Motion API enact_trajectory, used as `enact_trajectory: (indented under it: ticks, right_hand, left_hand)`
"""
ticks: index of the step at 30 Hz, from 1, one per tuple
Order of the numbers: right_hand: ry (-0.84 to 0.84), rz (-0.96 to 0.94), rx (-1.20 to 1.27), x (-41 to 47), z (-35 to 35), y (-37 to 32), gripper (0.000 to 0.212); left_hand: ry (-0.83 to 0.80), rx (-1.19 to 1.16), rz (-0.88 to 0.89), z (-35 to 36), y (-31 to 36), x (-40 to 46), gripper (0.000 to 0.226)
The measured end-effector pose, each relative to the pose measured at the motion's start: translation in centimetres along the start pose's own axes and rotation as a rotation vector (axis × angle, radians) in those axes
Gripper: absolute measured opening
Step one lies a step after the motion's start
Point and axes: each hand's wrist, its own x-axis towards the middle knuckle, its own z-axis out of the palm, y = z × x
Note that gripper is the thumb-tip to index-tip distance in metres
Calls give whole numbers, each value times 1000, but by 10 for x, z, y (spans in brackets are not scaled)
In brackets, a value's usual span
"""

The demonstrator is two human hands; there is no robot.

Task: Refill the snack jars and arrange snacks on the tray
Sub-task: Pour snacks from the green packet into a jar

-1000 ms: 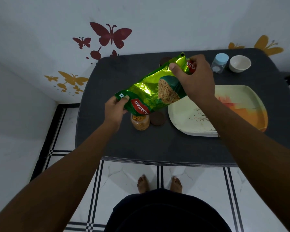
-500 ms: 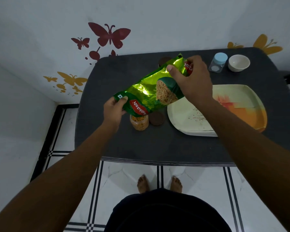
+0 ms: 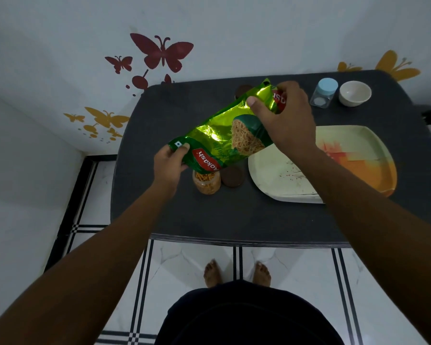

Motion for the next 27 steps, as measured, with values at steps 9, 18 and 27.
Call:
enact_trajectory:
  ticks: [9, 18, 27]
  right_hand:
    - [-29, -10, -5, -1, 0, -1, 76]
    - [-6, -41, -41, -6, -1, -3, 80]
    - [-25, -78, -69, -9, -2, -3, 81]
  left_hand:
    - [6, 7, -2, -1, 0, -1, 13]
    - [-1, -3, -11, -2, 0, -2, 14]
    - [7, -13, -12, -3, -1, -3, 12]
